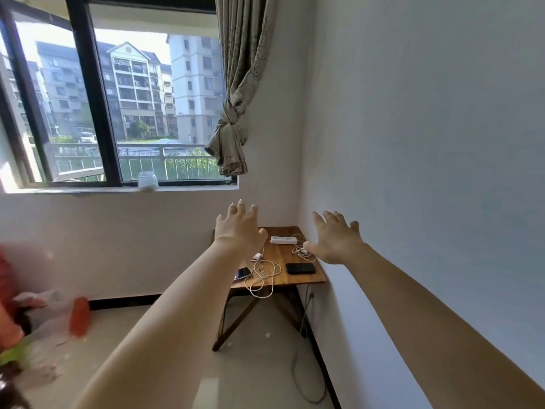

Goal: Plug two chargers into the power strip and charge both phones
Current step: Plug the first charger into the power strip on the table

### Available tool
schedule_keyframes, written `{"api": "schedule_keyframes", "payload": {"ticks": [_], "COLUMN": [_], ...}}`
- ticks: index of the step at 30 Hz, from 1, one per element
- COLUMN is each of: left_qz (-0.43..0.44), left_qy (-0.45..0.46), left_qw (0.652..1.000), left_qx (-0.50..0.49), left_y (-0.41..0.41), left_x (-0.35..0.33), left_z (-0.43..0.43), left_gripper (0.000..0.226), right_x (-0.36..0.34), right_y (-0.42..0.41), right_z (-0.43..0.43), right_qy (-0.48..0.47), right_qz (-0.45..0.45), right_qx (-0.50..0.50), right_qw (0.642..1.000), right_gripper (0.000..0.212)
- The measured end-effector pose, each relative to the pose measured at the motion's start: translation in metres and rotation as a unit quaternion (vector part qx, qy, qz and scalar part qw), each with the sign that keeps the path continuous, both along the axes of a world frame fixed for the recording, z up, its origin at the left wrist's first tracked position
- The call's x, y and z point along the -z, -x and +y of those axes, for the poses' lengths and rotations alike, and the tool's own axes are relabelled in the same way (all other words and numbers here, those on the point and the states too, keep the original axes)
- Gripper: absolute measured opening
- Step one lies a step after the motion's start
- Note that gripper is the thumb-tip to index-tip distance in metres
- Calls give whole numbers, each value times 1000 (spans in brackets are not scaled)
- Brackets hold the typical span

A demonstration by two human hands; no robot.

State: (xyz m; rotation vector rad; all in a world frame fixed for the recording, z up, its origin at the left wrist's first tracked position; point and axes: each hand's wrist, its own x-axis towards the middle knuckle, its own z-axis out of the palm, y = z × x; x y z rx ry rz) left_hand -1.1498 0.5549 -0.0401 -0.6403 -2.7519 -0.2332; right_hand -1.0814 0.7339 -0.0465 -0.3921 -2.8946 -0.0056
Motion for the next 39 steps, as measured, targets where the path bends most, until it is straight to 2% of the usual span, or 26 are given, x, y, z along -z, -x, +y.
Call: {"api": "schedule_keyframes", "payload": {"ticks": [8, 16, 32, 39], "left_qz": [28, 5, -64, -61], "left_qy": [37, 29, -1, -38], "left_qw": [999, 999, 997, 996], "left_qx": [7, 21, 34, 54], "left_y": [183, 351, 625, 704], "left_x": [10, 3, 74, 145], "left_z": [54, 113, 268, 329], "left_gripper": [66, 65, 64, 57], "right_x": [13, 13, 80, 158], "right_y": [190, 348, 613, 702], "right_z": [51, 100, 264, 312], "right_qy": [-8, 0, 8, 41], "right_qz": [15, 6, -59, -130], "right_qx": [4, 17, 36, 42], "right_qw": [1000, 1000, 998, 990], "right_gripper": [76, 75, 74, 75]}}
